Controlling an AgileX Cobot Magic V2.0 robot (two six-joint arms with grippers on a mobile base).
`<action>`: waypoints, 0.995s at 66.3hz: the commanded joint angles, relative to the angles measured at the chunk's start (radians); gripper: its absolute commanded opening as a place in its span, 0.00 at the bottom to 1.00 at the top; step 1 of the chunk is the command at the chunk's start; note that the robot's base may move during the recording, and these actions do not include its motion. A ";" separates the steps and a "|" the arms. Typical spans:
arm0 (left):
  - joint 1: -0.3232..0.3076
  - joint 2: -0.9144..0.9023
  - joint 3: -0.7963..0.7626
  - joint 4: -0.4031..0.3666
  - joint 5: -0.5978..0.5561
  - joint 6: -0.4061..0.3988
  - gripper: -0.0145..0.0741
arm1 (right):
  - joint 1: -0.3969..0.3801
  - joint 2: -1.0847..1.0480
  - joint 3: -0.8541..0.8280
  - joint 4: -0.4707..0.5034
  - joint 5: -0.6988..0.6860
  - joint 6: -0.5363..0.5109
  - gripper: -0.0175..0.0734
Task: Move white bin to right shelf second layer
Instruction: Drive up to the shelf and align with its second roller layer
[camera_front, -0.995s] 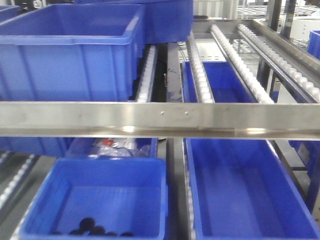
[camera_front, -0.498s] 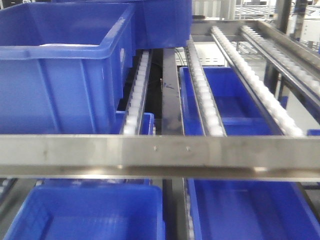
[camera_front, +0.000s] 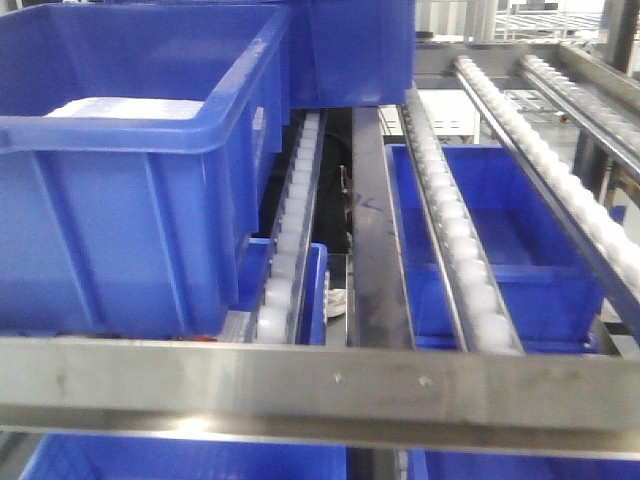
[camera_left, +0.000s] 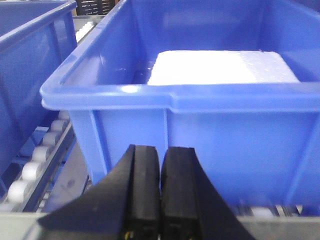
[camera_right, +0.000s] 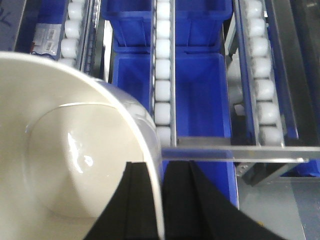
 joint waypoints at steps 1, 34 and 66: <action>-0.004 -0.016 0.037 0.000 -0.086 -0.003 0.26 | -0.006 0.002 -0.033 -0.004 -0.086 -0.005 0.25; -0.004 -0.016 0.037 0.000 -0.086 -0.003 0.26 | -0.006 0.002 -0.033 -0.004 -0.086 -0.005 0.25; -0.004 -0.016 0.037 0.000 -0.086 -0.003 0.26 | -0.006 0.002 -0.032 -0.004 -0.119 -0.005 0.25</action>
